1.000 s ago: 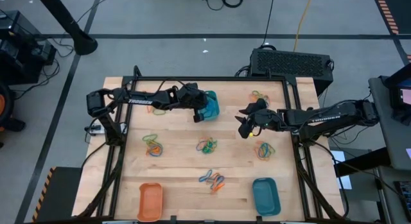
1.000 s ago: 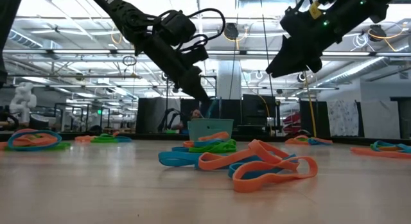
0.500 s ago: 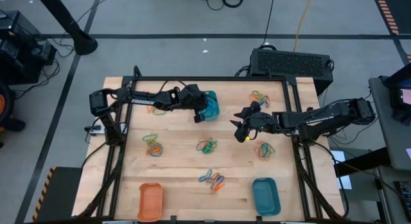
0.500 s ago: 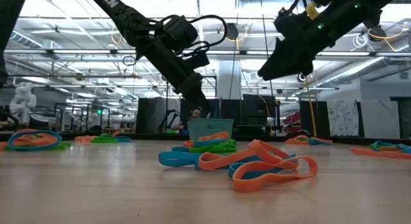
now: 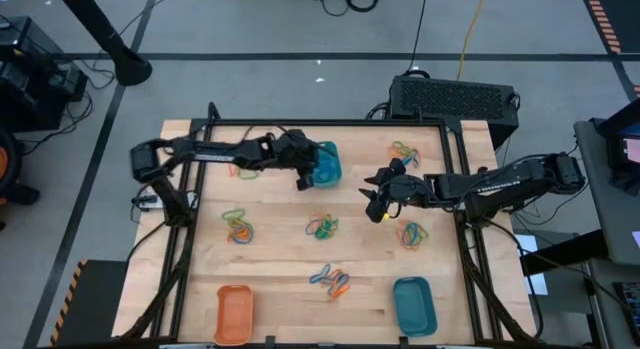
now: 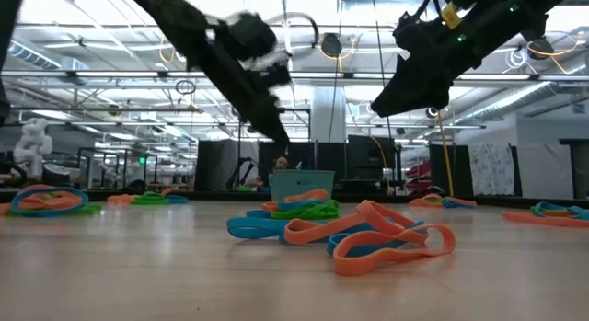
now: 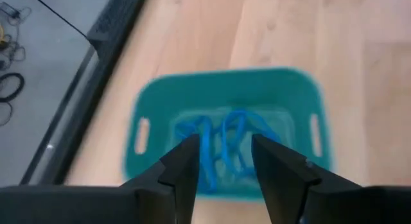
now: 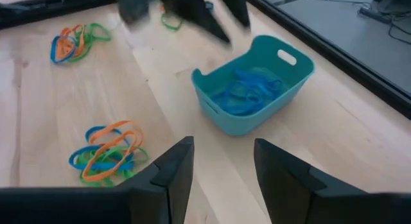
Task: Sort rubber bands into baskets
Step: Put the blue rubber band into the top blue bin
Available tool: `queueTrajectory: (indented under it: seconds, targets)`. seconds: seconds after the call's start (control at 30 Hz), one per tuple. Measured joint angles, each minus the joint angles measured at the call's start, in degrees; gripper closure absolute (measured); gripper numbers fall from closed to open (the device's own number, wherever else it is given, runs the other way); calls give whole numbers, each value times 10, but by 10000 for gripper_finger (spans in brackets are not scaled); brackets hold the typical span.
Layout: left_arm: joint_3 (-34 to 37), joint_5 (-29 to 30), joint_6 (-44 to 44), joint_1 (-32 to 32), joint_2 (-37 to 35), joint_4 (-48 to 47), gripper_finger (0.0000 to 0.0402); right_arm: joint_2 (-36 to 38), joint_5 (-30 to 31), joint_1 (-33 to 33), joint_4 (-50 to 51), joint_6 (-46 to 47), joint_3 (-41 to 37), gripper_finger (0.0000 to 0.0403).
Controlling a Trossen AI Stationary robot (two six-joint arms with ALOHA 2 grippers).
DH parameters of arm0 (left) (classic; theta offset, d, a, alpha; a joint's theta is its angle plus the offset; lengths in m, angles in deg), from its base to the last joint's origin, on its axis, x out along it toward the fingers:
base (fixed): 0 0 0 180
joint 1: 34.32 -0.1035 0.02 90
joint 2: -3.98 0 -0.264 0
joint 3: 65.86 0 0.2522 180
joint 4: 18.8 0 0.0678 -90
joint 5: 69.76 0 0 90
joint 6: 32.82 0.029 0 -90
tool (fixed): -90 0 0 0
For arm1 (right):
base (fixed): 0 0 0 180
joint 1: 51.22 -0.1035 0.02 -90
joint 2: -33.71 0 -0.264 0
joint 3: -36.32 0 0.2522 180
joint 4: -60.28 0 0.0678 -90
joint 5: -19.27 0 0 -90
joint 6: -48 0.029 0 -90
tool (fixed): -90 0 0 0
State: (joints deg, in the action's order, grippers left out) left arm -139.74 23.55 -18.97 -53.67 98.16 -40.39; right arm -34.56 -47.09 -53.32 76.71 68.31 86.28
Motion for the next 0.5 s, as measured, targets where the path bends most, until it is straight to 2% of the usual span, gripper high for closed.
queueTrajectory:
  seconds: [0.17, 0.3, 0.43, 0.5]
  targets:
    - [-1, 10, -1, -1, -140, -180, 249, 0, 0, -20, -2, -2, 0, 248]
    - [-1, 15, -14, -11, -235, -281, 249, 0, 0, -36, -13, -2, 0, 248]
    - [14, 14, -32, -24, -281, -341, 249, 0, 0, -54, -13, 2, 0, 248]
    - [23, -9, -47, -29, -289, -391, 249, 0, 0, -63, -12, 10, 0, 248]
